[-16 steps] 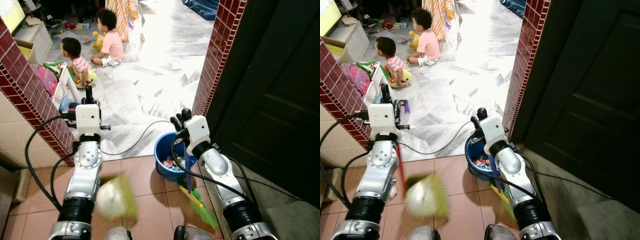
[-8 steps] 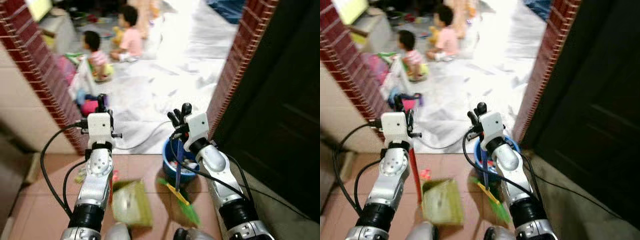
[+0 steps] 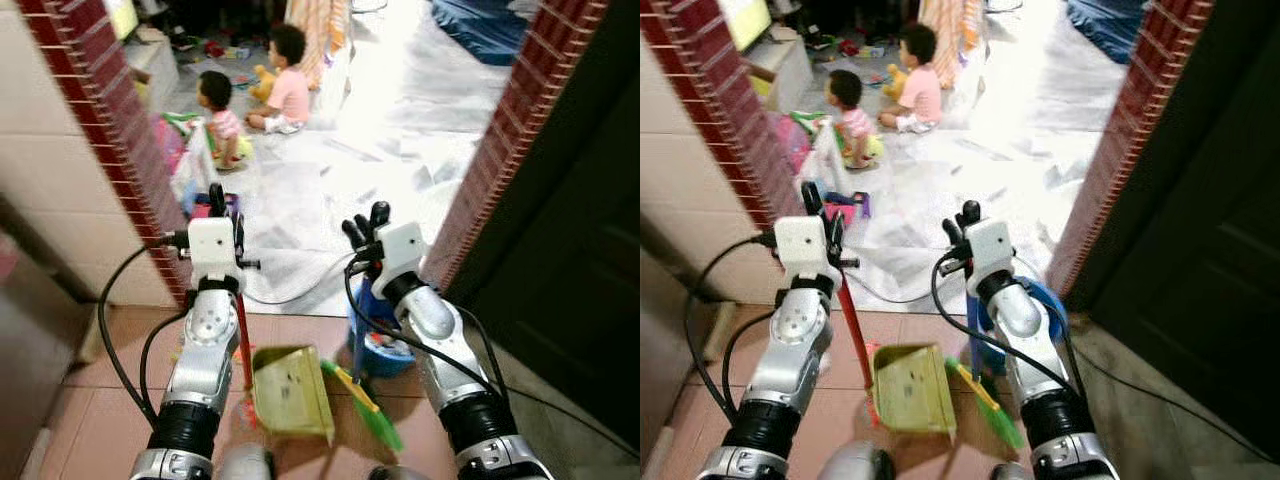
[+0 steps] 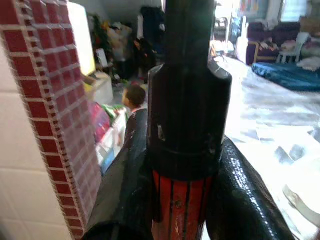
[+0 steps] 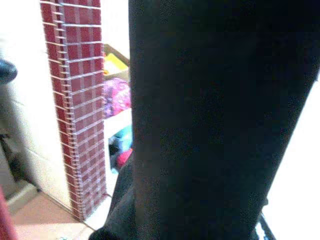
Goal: Sweep floor
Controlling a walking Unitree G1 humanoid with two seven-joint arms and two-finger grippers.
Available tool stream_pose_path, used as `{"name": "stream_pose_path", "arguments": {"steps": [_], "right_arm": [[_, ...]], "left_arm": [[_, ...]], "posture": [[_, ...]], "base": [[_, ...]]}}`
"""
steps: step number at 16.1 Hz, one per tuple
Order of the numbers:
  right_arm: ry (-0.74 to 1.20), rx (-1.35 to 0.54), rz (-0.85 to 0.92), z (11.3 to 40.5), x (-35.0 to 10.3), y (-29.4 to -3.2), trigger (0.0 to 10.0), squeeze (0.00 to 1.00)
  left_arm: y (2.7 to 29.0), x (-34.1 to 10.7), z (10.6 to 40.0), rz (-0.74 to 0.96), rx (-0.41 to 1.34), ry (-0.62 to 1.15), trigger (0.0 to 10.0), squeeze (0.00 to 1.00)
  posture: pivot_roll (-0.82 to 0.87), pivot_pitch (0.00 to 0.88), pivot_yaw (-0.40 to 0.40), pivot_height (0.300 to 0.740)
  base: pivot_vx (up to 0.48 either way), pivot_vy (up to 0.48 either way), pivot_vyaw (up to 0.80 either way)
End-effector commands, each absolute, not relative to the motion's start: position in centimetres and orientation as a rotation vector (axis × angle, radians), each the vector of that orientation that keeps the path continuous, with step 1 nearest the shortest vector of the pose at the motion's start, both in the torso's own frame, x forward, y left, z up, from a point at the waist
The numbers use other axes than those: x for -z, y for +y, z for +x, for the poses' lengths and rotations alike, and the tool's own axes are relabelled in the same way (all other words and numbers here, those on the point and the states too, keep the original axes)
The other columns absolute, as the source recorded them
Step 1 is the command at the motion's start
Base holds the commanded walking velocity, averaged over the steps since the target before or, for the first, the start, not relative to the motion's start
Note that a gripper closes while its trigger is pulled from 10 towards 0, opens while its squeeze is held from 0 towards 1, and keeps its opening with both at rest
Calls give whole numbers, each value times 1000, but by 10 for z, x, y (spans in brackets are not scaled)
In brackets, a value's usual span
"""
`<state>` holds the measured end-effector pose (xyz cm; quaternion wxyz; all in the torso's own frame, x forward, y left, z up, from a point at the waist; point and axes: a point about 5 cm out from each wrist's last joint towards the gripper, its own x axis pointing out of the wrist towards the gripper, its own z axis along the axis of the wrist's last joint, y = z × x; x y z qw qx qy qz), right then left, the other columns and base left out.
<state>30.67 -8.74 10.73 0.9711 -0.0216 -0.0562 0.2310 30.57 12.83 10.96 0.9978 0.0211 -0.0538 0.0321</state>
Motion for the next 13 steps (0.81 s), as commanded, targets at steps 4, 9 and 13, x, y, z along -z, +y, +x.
{"name": "stream_pose_path", "arguments": {"steps": [4,9,13], "right_arm": [[-164,-483,-35,309,-119,-80,10000,0],[-152,-464,-54,310,-115,-83,10000,0],[-144,-466,-73,310,-113,-81,10000,0]], "left_arm": [[120,-135,312,46,-45,-193,10000,0],[117,-140,314,31,-17,-198,10000,0],[118,-146,314,35,-18,-210,10000,0]], "posture": [[-29,0,10,740],[-28,0,16,740],[-23,0,16,740]], "base": [[0,480,0],[0,480,0],[0,480,0]]}}
